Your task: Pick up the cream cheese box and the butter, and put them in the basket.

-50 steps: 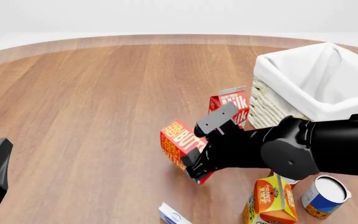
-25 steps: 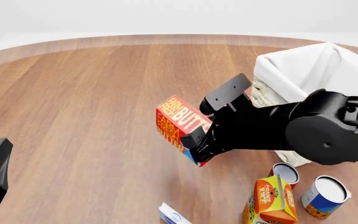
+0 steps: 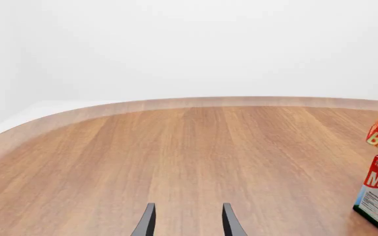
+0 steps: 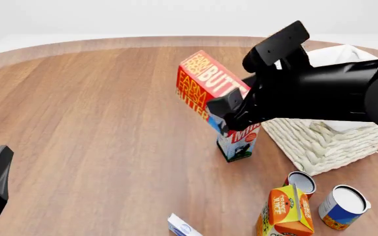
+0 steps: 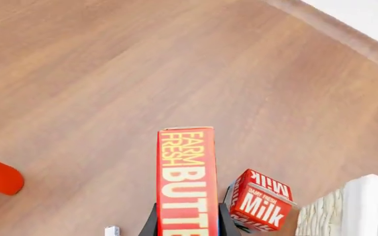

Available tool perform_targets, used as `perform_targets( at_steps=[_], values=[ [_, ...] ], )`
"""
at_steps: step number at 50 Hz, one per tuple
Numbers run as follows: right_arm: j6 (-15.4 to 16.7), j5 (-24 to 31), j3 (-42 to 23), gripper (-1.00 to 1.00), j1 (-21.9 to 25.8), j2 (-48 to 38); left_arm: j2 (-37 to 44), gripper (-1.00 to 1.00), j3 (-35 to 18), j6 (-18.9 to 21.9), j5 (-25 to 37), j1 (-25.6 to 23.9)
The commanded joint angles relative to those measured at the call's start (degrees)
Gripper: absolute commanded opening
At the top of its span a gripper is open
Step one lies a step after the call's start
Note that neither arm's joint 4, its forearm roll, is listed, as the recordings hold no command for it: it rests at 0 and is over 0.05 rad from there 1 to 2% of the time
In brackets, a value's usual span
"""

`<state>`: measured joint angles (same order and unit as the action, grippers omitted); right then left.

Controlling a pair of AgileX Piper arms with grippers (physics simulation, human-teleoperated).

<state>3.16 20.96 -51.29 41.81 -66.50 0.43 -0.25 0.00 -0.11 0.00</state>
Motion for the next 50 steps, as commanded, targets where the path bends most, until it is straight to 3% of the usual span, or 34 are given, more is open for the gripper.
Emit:
perform_targets(
  at_steps=[1, 18, 35, 41, 48, 50],
  values=[
    [0.91, 2.29, -4.05, -1.0, -4.29, 3.96, 0.0, 1.0, 0.0, 0.0, 0.0, 0.0],
    [1.58, 8.55, -9.05, -1.0, -12.22, 9.96, 0.0, 1.0, 0.0, 0.0, 0.0, 0.0],
    [-1.0, 14.44, -13.9, -1.0, -21.66, 16.87, 0.0, 1.0, 0.0, 0.0, 0.0, 0.0],
    [-3.34, 13.84, -13.96, -1.0, -25.78, 16.9, 0.0, 1.0, 0.0, 0.0, 0.0, 0.0],
    [-9.84, 13.78, -14.09, -1.0, -29.15, 16.59, 0.0, 1.0, 0.0, 0.0, 0.0, 0.0],
    [-10.11, 14.11, -14.15, -1.0, -29.56, 16.75, 0.0, 1.0, 0.0, 0.0, 0.0, 0.0]
  ],
)
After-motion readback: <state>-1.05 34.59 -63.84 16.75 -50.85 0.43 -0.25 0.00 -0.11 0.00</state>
